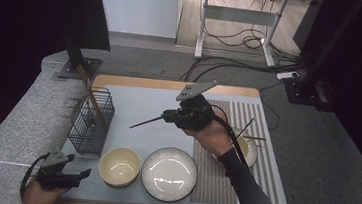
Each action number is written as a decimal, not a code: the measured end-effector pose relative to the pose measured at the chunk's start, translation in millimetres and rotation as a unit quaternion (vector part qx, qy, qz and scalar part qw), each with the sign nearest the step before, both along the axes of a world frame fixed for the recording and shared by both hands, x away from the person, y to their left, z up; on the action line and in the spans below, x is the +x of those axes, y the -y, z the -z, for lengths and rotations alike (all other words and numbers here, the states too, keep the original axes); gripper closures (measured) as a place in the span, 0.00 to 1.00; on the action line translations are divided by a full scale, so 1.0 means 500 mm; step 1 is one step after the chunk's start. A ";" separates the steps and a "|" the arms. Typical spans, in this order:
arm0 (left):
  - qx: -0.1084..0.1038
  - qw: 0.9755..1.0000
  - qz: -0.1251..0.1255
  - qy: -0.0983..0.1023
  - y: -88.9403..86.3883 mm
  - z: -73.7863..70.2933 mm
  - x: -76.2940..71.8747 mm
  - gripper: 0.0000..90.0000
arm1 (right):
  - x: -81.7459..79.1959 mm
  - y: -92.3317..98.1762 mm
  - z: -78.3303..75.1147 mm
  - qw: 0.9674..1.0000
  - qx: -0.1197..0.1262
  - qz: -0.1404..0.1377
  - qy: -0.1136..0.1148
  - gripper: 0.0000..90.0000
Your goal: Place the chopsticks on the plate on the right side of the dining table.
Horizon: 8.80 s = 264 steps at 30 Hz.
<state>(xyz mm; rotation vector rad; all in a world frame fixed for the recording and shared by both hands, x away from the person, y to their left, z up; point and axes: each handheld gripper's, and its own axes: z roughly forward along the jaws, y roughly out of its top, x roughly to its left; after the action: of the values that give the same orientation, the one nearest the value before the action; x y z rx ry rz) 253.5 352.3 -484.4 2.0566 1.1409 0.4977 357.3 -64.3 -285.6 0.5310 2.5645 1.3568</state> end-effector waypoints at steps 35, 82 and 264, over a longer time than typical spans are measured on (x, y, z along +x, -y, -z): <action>0.032 0.985 0.164 0.031 0.243 -0.214 0.130 0.34 | -0.044 0.059 0.010 1.000 0.017 -0.009 -0.011 0.92; 0.079 0.957 0.276 0.035 0.316 -0.193 0.140 0.96 | 0.012 0.046 0.017 0.998 0.017 0.054 -0.020 0.63; 0.000 0.999 0.036 0.032 0.048 0.047 -0.023 0.00 | -0.028 0.347 0.164 0.977 -0.150 0.143 -0.058 0.93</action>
<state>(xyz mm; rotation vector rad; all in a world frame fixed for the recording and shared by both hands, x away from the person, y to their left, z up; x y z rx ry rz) 241.9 328.2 -507.8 2.0586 1.0269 0.5238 343.4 -237.9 -367.9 0.8991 2.5884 0.8497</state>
